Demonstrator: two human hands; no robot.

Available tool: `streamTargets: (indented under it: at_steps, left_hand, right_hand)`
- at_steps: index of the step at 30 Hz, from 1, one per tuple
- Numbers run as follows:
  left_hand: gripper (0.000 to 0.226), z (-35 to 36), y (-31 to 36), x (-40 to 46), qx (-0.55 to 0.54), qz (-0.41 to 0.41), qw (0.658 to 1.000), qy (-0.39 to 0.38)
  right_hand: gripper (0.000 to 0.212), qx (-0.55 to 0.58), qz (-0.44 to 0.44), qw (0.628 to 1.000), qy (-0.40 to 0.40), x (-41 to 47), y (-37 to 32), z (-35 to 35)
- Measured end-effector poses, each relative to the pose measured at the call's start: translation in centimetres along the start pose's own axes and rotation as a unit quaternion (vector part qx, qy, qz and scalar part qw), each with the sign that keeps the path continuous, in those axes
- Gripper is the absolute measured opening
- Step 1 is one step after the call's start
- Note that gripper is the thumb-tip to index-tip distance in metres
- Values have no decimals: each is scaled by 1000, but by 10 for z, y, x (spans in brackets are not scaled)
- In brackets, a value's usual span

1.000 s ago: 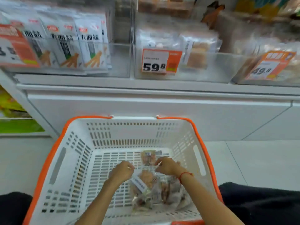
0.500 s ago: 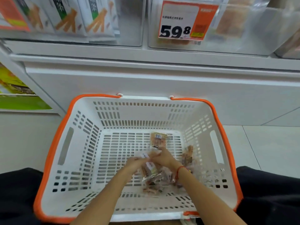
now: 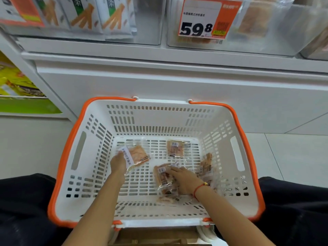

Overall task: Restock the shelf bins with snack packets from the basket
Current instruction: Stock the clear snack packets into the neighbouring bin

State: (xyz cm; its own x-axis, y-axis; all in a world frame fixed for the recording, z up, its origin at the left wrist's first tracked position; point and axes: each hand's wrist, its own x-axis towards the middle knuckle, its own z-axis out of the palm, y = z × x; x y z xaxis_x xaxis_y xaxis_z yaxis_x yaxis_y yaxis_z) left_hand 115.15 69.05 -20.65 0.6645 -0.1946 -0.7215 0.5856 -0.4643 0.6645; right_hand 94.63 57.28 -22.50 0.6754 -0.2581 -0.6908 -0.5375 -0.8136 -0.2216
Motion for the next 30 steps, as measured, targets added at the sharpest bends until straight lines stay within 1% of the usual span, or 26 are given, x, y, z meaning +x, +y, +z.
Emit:
streamTargets:
  at_steps: [2, 3, 4, 5, 6, 7, 8, 10, 11, 13, 14, 15, 16, 18, 19, 20, 22, 23, 24, 25, 27, 28, 30]
  left_hand:
    - [36, -1, 3, -1, -84, -54, 994, -45]
    - [43, -1, 3, -3, -107, -68, 990, -66]
    - [49, 0, 4, -5, -131, -81, 984, -85]
    - [49, 1, 6, -7, -149, -91, 979, -106]
    - [46, 2, 7, -10, -165, -98, 974, -122]
    - [39, 2, 7, -12, -174, -102, 971, -128]
    - [31, 2, 8, -14, -175, -100, 972, -118]
    - [21, 3, 10, -15, -159, -85, 982, -64]
    - [21, 3, 10, -13, -153, -75, 985, -32]
    - [26, -1, 12, -7, -134, -47, 990, 20]
    - [28, -2, 12, -5, -122, -33, 992, 29]
    - [29, -2, 12, -4, -111, -23, 993, 17]
    - [30, 0, 11, -6, -96, -13, 995, -12]
    - [37, 7, 11, -18, -47, 8, 995, -89]
    - [41, 9, 10, -24, -15, 17, 992, -125]
    - [43, 11, 10, -29, 9, 24, 987, -160]
    - [45, 14, 11, -35, 26, 16, 975, -219]
    - [46, 14, 11, -36, 27, 6, 971, -236]
    - [50, 16, 12, -36, 23, -7, 968, -249]
    - [56, 17, 12, -37, 19, -20, 965, -263]
    - [65, 21, 12, -37, 4, -36, 952, -304]
    - [62, 23, 14, -41, 10, -36, 946, -323]
    - [44, 22, 15, -44, 32, -19, 942, -333]
  right_hand:
    - [69, -84, -21, 995, 42, -1, -4, -9]
    - [59, -100, -34, 993, 48, 0, -4, -14]
    - [51, -91, -40, 994, 43, 1, -4, -19]
    - [45, -52, -39, 997, 31, 1, -5, -22]
    - [41, 14, -27, 999, 16, 0, -6, -27]
    - [38, 93, -16, 995, 14, 0, -6, -32]
    - [35, 171, -4, 985, 14, -1, -4, -40]
    - [32, 299, 0, 954, 19, -4, 6, -59]
    - [30, 344, -2, 939, 10, -6, 11, -69]
    - [25, 400, -2, 916, -38, -14, 21, -88]
    - [22, 426, -5, 903, -64, -17, 25, -94]
    - [20, 454, -11, 886, -88, -20, 28, -100]
    - [19, 480, -19, 870, -106, -22, 30, -104]
    - [18, 519, -29, 846, -117, -25, 28, -113]
    - [19, 526, -27, 844, -99, -26, 25, -116]
    - [20, 518, -23, 853, -59, -24, 21, -118]
    - [19, 465, -11, 882, 73, -17, 13, -117]
    - [16, 434, -8, 890, 142, -13, 10, -114]
    - [14, 409, -9, 892, 193, -7, 7, -110]
    - [12, 393, -13, 892, 223, -4, 3, -107]
    - [12, 366, -21, 897, 249, 1, -6, -100]
    - [13, 352, -21, 897, 264, 3, -10, -98]
    - [15, 353, -19, 886, 300, 6, -15, -92]
